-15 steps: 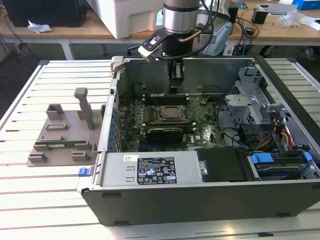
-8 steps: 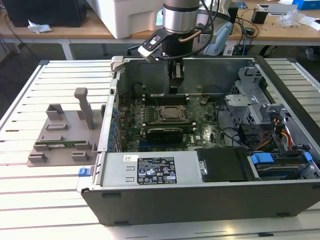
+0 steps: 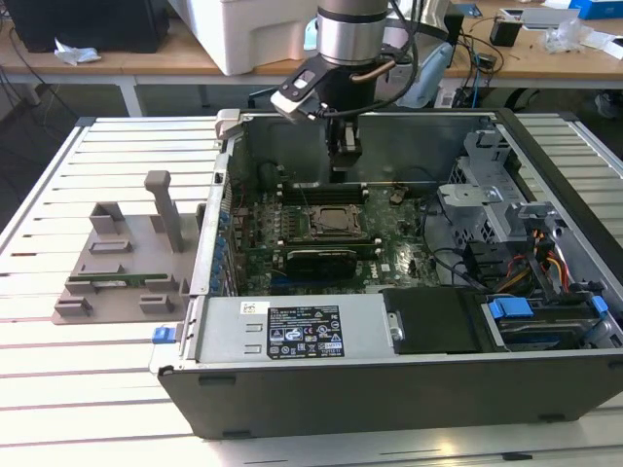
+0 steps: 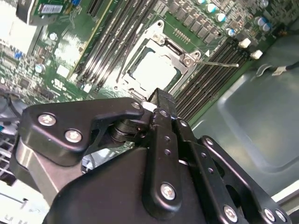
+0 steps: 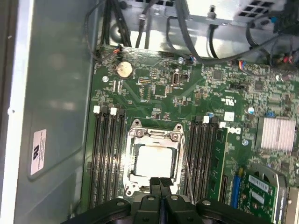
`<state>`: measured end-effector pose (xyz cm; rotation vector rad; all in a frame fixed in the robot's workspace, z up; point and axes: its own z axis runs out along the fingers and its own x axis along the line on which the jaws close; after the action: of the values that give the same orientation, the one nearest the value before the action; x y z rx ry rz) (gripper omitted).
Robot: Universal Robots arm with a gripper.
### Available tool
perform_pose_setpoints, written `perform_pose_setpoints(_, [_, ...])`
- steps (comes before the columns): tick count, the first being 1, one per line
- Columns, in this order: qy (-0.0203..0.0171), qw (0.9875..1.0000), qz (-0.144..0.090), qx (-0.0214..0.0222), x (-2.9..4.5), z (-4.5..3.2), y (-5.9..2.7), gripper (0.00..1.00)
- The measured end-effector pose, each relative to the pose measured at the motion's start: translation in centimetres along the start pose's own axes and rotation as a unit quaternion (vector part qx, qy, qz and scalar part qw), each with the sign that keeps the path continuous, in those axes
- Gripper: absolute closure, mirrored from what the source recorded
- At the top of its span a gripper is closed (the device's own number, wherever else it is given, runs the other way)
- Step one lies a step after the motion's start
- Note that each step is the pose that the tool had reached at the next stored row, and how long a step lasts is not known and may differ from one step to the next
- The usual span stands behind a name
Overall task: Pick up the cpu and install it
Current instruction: 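Install the first cpu locking lever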
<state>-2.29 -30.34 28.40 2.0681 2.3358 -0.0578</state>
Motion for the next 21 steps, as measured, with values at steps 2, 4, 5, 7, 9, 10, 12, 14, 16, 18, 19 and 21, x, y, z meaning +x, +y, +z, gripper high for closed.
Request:
perform_pose_setpoints(2, [-0.0003, 0.9997, -0.025, -0.0010, 0.00, 0.00, 0.00, 0.89])
perform_pose_setpoints(4, [-0.0006, 0.9992, -0.041, -0.0017, 0.00, 0.00, 0.00, 0.89])
perform_pose_setpoints(5, [-0.0008, 0.9983, -0.058, -0.0023, 0.00, 0.00, 0.00, 0.89])
perform_pose_setpoints(7, [-0.0013, 0.9957, -0.093, -0.0038, 0.00, 0.00, 0.00, 0.89])
perform_pose_setpoints(9, [-0.0015, 0.9936, -0.113, -0.0046, 0.00, 0.00, 0.00, 0.89])
perform_pose_setpoints(10, [-0.0017, 0.9929, -0.119, -0.0048, 0.00, 0.00, 0.00, 0.89])
perform_pose_setpoints(12, [-0.0020, 0.9897, -0.143, -0.0058, 0.00, 0.00, 0.00, 0.89])
perform_pose_setpoints(14, [-0.0023, 0.9861, -0.166, -0.0067, 0.00, 0.00, 0.00, 0.89])
perform_pose_setpoints(16, [-0.0025, 0.9839, -0.179, -0.0072, 0.00, 0.00, 0.00, 0.89])
perform_pose_setpoints(18, [-0.0027, 0.9799, -0.199, -0.0081, 0.00, 0.00, 0.00, 0.89])
perform_pose_setpoints(19, [-0.0029, 0.9779, -0.209, -0.0085, 0.00, 0.00, 0.00, 0.89])
perform_pose_setpoints(21, [-0.0031, 0.9742, -0.225, -0.0091, 0.00, 0.00, 0.00, 0.89])
